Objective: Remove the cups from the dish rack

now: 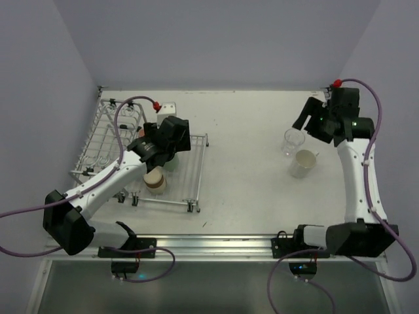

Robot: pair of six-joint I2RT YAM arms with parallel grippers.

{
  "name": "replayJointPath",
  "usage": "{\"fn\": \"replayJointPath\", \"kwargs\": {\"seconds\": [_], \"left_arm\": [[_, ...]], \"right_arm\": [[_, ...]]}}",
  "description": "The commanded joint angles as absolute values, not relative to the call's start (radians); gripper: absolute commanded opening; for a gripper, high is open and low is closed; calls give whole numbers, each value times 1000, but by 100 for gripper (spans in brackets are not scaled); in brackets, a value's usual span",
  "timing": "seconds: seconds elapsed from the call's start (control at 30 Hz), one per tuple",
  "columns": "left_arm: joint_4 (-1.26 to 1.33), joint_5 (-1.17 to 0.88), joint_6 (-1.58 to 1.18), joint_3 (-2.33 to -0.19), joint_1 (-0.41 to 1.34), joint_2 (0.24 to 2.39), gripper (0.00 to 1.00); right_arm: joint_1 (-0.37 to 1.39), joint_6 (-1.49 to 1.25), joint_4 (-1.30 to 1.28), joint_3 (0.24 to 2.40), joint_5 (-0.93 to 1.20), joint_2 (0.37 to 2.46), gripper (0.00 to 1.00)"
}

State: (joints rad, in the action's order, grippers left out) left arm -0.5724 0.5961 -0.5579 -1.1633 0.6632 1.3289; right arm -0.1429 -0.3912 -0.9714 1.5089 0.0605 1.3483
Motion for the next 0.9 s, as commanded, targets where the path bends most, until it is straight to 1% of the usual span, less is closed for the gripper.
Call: {"fn": "replayJointPath", "kwargs": {"seconds": [0.0,0.07,0.13,0.27,0.57,0.77,0.87], "left_arm": [[-669,699,-618,-1192,655,1342,100],[-693,709,-632,-1193,653,1353,100],[-713,721,-649,-1193,653,1370,100],[-729,718,-682,-1184,655,1407,100],[-724,707,-703,-1180,655,1506,100],[-704,703,-686,-1169,647,1509,100],[-669,677,-666,-1143,632,1505,96]], "right_arm": [[-19,-391,-979,1428,52,1209,75],[36,-379,-974,1399,66,1120,75],[54,-373,-977,1367,89,1047,75],[94,-371,-982,1321,145,957,75],[140,-359,-980,1299,193,891,75],[166,-354,-974,1289,179,881,75],[170,-353,-973,1282,181,879,75]]}}
